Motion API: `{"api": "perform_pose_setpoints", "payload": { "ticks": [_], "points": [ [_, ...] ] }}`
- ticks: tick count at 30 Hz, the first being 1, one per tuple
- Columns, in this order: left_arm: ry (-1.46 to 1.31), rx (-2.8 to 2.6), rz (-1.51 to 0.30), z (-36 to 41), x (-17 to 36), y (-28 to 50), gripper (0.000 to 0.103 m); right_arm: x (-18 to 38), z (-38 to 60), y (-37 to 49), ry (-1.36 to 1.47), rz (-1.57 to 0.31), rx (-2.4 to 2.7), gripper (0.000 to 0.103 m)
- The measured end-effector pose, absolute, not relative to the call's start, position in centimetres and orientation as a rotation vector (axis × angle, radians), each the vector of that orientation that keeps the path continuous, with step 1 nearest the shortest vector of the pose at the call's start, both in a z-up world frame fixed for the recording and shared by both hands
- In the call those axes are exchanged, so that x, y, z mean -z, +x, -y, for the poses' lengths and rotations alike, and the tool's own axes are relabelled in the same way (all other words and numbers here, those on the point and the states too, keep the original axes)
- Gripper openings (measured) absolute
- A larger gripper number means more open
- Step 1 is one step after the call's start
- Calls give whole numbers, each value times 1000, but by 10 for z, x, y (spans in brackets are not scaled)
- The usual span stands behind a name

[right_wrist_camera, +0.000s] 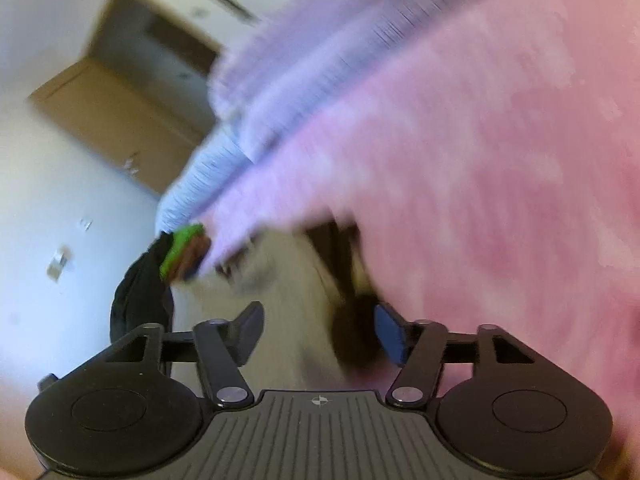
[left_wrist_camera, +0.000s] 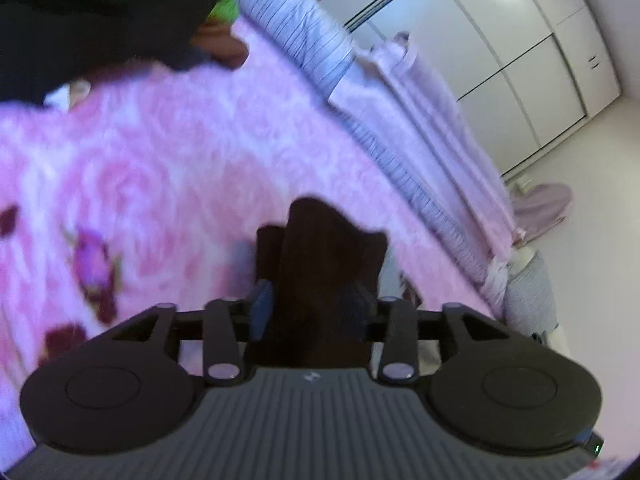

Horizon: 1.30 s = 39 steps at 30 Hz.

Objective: Fold clothes

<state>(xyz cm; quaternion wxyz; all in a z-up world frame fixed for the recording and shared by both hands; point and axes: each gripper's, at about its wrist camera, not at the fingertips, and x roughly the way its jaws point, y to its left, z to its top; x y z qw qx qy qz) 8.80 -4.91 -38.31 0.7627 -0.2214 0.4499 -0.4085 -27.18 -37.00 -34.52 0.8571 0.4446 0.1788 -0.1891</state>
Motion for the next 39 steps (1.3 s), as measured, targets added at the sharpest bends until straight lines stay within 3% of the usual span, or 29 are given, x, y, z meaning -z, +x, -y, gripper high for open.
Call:
{"api": "perform_pose_setpoints", "payload": {
  "ticks": [3, 8, 10, 11, 12, 18, 22, 25, 27, 28, 35, 39],
  "points": [
    [-480, 902, -992, 66, 385, 102, 43, 333, 397, -230, 878, -371, 278, 64],
    [-492, 892, -1027, 90, 398, 121, 43, 360, 426, -148, 884, -470, 197, 63],
    [-478, 914, -1024, 98, 399, 124, 36, 375, 432, -136, 924, -494, 162, 43],
    [-461, 927, -1016, 102, 398, 124, 26, 380, 433, -132, 937, -498, 140, 4],
    [-444, 935, -1002, 105, 397, 124, 6, 383, 434, -130, 945, -505, 133, 5],
    [-333, 893, -944, 110, 402, 124, 7, 372, 429, -142, 802, -427, 377, 4],
    [-225, 852, -964, 129, 411, 123, 13, 387, 414, -125, 689, -535, 433, 5],
    [-225, 827, -936, 123, 392, 120, 16, 373, 415, -124, 692, -554, 438, 23],
    [-227, 807, -869, 110, 372, 111, 16, 355, 411, -133, 650, -540, 496, 42],
    [-224, 807, -845, 104, 364, 104, 17, 344, 404, -139, 615, -519, 513, 44],
    [-47, 946, -856, 106, 353, 23, 19, 324, 317, -167, 423, -590, 406, 44],
    [27, 886, -885, 124, 374, 16, 31, 354, 300, -147, 339, -703, 452, 44]
  ]
}}
